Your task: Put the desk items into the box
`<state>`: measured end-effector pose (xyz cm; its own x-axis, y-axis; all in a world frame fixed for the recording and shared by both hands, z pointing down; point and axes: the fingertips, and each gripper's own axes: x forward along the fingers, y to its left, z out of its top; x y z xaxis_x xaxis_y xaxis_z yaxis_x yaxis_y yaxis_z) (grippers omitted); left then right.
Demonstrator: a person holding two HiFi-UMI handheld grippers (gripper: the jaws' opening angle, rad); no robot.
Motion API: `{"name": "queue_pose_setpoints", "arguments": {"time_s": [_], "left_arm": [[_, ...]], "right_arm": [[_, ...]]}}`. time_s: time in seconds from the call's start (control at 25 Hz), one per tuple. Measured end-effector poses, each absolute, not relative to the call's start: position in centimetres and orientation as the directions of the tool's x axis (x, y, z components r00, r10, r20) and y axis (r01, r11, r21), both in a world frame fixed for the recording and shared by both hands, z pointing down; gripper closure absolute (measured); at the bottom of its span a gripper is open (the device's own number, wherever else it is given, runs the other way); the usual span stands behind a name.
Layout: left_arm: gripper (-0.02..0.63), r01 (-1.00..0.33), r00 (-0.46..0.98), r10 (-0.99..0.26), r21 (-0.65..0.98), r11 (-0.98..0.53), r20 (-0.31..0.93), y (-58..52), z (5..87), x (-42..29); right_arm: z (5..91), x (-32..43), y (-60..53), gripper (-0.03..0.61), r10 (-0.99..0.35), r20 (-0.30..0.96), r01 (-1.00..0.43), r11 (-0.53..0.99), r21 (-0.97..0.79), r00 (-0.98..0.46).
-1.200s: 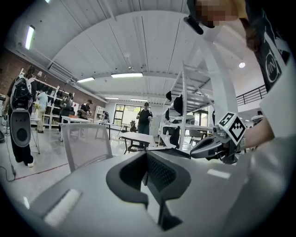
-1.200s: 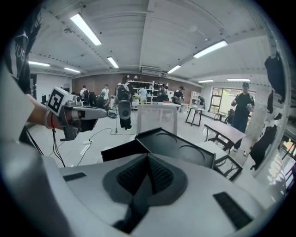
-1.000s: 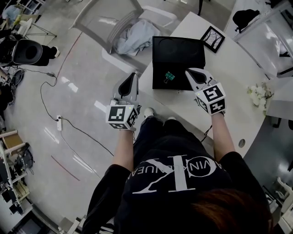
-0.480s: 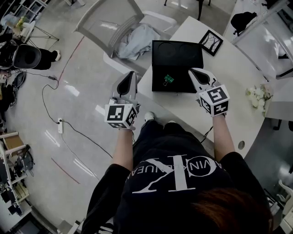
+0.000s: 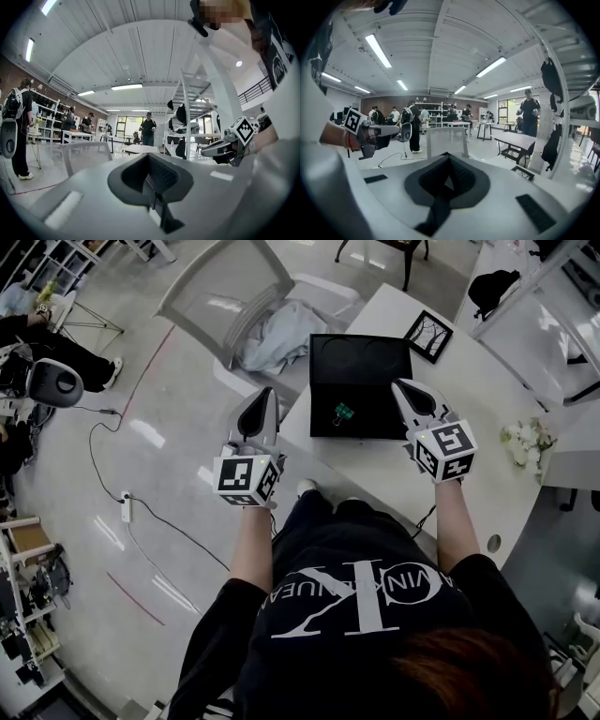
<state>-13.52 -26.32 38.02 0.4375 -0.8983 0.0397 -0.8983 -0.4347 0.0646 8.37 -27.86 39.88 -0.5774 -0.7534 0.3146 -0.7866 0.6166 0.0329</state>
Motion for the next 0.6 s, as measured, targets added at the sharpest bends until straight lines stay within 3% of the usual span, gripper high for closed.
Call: {"name": "queue_pose_setpoints", "arguments": {"time_s": [0.6], "left_arm": [[0.603,-0.905,0.424,-0.906,0.038,-0.424,-0.008,-27.6,35.6,-13.6]], "right_arm": [[36.4,9.9,-29.3,0.565,-0.819,0.182,-0.831,0.556,0.022,-0.544]]}}
